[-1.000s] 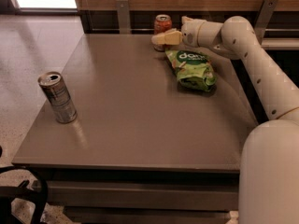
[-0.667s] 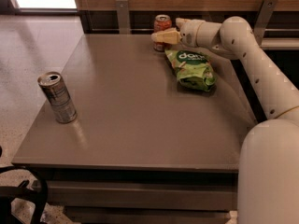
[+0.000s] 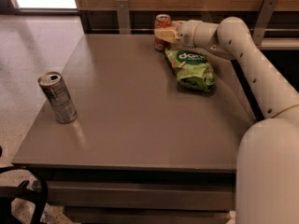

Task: Move coke can near redbull can

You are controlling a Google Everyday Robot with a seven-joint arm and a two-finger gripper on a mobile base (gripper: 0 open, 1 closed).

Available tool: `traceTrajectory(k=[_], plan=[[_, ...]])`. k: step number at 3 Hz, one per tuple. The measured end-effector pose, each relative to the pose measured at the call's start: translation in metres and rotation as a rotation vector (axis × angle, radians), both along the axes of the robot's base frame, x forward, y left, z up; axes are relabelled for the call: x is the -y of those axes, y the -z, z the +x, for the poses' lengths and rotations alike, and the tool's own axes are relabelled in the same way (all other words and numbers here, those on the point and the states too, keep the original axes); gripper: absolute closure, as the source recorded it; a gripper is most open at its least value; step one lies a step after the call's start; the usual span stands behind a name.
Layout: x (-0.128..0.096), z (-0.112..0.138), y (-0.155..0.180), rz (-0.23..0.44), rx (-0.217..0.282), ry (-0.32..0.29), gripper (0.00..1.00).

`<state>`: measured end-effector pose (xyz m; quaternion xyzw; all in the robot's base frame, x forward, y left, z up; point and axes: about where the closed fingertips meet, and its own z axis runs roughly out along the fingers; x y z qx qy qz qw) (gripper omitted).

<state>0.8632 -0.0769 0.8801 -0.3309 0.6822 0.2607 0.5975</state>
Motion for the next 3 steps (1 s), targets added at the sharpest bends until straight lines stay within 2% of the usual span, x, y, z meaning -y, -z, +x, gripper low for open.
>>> traceTrajectory(k=[1, 2, 3], plan=[[-0.004, 0.001, 0.001, -0.003, -0.008, -0.006, 1.0], [-0.007, 0.003, 0.0, -0.015, -0.034, -0.016, 1.0], [-0.001, -0.002, -0.025, -0.053, -0.026, -0.014, 1.0]])
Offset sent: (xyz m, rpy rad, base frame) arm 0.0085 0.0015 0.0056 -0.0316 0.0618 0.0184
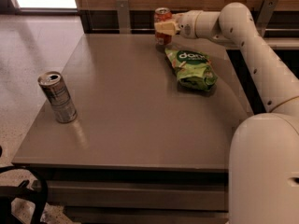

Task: Move coke can near redbull can

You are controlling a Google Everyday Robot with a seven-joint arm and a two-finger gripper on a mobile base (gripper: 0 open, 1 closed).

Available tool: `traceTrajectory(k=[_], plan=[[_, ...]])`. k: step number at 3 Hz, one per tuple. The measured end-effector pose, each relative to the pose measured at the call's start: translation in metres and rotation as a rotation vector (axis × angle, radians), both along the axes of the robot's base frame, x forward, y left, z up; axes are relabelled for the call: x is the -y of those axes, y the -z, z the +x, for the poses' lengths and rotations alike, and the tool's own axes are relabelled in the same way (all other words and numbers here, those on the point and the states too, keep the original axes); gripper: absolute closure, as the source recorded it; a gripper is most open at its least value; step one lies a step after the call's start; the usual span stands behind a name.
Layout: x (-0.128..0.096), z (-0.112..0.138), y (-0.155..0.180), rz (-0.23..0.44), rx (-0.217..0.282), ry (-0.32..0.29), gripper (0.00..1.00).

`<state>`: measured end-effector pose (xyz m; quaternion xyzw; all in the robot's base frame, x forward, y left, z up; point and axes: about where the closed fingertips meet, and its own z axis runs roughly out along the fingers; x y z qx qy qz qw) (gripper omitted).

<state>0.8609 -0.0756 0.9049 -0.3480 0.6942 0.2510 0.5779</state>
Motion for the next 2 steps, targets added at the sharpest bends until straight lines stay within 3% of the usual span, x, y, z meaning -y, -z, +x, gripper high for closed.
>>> traceTrajectory(k=[1, 2], plan=[[0.004, -0.004, -0.018, -0.024, 0.01, 0.002, 1.0], [0.017, -0.042, -0.067, -0.036, 0.084, 0.003, 1.0]])
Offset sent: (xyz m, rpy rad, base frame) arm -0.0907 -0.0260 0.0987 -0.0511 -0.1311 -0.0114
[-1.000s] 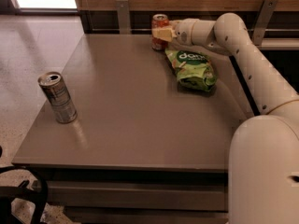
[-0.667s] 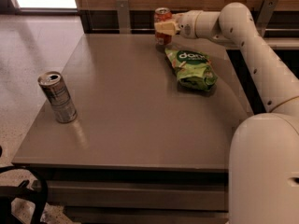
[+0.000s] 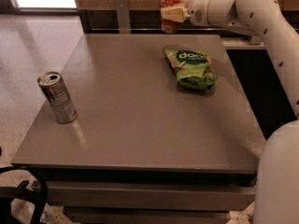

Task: Move coke can near redbull can

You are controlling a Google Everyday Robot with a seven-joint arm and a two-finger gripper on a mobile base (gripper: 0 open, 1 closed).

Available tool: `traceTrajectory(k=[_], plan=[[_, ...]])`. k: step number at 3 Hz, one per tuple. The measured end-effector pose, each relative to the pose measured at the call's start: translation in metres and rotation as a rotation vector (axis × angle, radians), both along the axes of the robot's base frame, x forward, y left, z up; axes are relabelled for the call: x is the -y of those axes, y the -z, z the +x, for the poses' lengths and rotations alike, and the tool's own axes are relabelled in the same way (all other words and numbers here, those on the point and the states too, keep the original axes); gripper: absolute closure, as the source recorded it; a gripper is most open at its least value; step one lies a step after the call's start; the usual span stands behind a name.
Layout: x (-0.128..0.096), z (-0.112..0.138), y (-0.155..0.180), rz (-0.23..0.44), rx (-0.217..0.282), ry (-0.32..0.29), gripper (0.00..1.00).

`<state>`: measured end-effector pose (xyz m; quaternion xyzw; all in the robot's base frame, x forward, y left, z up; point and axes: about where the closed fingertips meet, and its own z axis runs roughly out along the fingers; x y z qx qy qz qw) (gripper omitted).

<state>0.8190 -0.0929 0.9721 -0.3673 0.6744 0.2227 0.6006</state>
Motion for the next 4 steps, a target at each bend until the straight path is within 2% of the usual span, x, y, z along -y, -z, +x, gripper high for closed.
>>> traceTrajectory(k=[1, 2, 3, 4], plan=[[-0.009, -0.051, -0.024, 0.001, 0.045, -0.046, 1.0], [-0.02, -0.1, -0.034, -0.007, 0.065, -0.082, 1.0], [-0.039, -0.14, -0.038, 0.01, 0.042, -0.142, 1.0], [-0.062, -0.17, -0.031, 0.025, -0.011, -0.205, 1.0]])
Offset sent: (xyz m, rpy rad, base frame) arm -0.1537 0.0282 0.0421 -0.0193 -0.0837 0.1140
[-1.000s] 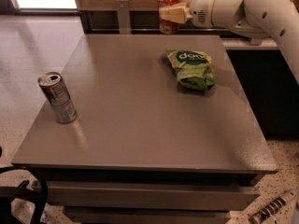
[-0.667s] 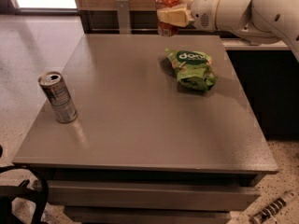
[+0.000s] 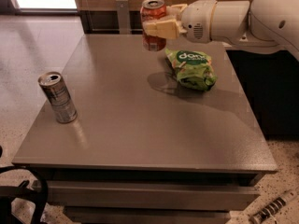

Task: Move coke can near redbull can

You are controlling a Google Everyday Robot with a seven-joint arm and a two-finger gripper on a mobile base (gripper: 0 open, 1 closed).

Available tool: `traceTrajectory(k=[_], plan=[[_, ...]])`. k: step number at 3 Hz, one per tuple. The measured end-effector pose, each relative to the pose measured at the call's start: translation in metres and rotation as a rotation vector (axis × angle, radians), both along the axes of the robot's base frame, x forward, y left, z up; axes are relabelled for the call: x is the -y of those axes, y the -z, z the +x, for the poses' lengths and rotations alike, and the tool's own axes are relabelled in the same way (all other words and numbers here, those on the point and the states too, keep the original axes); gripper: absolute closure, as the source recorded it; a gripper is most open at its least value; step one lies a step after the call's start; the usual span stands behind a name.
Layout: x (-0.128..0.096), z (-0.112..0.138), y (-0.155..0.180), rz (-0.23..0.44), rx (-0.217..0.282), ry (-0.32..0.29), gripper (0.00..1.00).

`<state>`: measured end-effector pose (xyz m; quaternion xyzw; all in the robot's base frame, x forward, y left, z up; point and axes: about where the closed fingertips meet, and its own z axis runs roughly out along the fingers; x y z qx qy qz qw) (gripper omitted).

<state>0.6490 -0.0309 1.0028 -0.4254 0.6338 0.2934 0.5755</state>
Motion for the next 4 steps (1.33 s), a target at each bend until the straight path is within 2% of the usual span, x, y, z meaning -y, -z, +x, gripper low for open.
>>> traceTrajectory(k=[1, 2, 3, 4], plan=[[-0.022, -0.019, 0.016, 0.007, -0.047, -0.093, 1.0], [-0.022, -0.019, 0.016, 0.007, -0.047, -0.093, 1.0], [-0.03, -0.031, 0.019, 0.014, -0.055, -0.092, 1.0], [-0.054, -0.063, 0.031, 0.025, -0.073, -0.113, 1.0]])
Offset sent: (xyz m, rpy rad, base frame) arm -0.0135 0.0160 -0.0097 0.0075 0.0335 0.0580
